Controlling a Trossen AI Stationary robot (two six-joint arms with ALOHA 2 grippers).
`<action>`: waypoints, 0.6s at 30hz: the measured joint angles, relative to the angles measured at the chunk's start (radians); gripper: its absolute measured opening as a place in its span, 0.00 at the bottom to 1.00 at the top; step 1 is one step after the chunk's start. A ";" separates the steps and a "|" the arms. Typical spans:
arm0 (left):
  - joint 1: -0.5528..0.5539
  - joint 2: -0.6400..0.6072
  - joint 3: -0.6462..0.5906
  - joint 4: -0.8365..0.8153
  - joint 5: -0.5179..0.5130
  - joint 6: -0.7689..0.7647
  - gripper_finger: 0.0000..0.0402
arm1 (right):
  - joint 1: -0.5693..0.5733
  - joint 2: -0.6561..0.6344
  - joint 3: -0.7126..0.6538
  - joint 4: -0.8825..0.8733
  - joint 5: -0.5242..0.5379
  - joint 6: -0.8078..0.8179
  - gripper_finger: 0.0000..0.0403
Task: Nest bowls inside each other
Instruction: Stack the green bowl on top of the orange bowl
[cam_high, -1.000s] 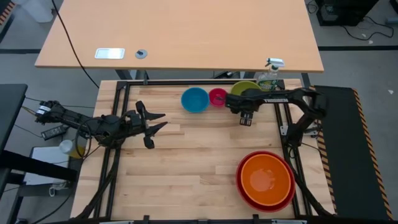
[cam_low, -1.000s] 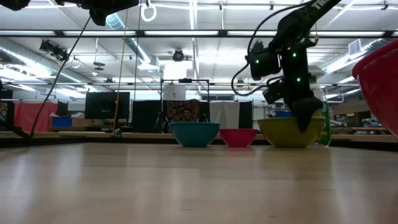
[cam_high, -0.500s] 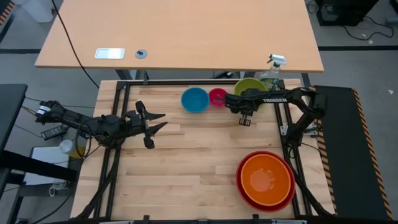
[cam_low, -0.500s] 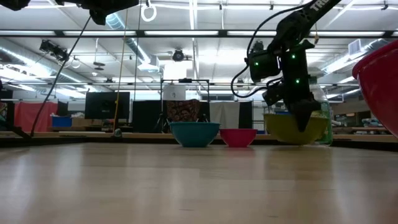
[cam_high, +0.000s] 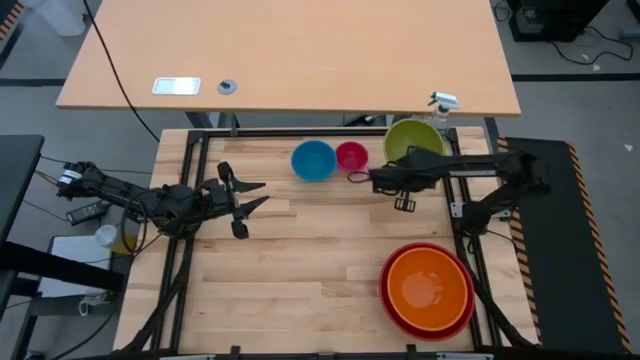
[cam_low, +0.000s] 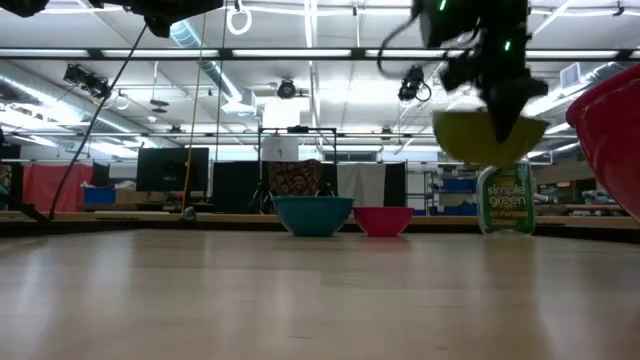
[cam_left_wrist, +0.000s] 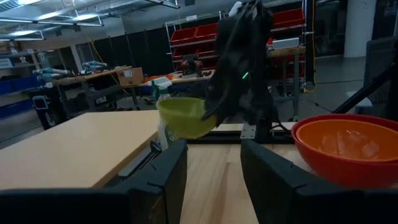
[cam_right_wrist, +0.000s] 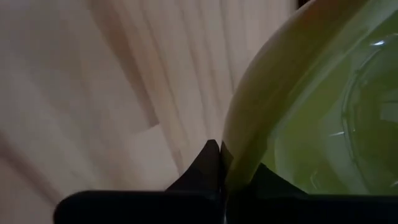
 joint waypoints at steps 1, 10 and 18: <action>0.000 0.000 0.000 0.000 0.000 0.000 0.38 | 0.034 -0.014 0.017 -0.025 -0.004 0.036 0.05; 0.000 0.000 0.000 0.000 0.000 -0.001 0.38 | 0.457 -0.122 0.113 -0.061 -0.283 0.326 0.05; 0.000 0.000 0.000 0.011 0.000 0.000 0.38 | 0.823 -0.032 0.246 -0.057 -0.374 0.655 0.05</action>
